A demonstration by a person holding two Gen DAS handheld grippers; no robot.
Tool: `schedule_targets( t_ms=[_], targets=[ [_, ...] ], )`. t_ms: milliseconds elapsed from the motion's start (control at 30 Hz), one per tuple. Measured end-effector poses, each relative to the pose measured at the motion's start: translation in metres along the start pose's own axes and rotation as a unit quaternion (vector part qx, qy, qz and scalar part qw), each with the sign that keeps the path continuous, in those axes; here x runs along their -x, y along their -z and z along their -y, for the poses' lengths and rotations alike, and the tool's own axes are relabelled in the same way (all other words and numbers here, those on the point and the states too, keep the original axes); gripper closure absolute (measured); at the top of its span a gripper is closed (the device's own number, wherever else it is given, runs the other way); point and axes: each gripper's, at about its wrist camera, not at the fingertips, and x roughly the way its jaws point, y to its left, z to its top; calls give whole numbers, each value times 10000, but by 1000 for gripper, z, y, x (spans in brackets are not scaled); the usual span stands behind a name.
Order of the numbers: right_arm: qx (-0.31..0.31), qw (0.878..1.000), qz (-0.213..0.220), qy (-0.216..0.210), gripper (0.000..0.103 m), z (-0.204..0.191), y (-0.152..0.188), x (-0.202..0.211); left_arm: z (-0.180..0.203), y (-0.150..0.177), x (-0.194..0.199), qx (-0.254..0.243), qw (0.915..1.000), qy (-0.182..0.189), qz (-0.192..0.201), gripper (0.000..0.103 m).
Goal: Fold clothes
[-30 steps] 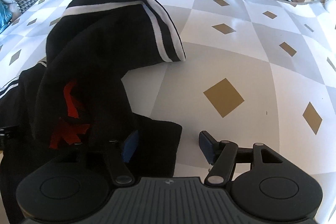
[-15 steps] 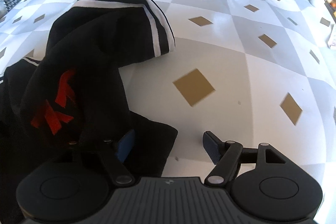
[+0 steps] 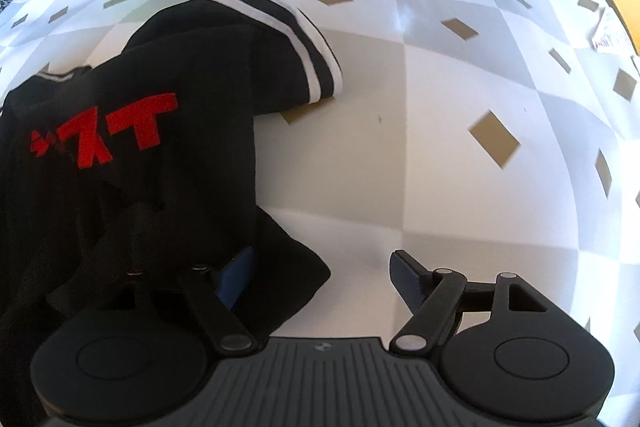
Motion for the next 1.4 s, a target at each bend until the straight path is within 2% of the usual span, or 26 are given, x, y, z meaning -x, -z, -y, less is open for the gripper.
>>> schedule_targets(
  t_ms=[367, 467, 633, 867, 1067, 1267, 1400],
  targets=[
    [301, 9992, -262, -32, 30, 8, 36, 19, -13, 4, -1, 353, 9993, 75, -133, 0],
    [170, 9994, -310, -66, 30, 8, 38, 24, -15, 8, 2, 398, 9991, 73, -138, 0],
    [-47, 9996, -103, -253, 30, 10, 34, 34, -21, 17, 13, 547, 9981, 173, -239, 0],
    [-351, 9979, 186, -513, 30, 12, 29, 48, -15, 30, 48, 438, 9976, 509, 160, 0],
    [-373, 9955, 338, -801, 30, 3, 24, 56, 16, 57, 74, 4, 9953, 924, 304, 0],
    [2, 9943, 195, -1046, 30, -19, 22, 44, 43, 78, 95, -523, 9891, 1255, 566, 0],
    [262, 9948, 15, -981, 30, -32, 26, 34, 62, 88, 94, -976, 9843, 1345, 590, 0]
  ],
)
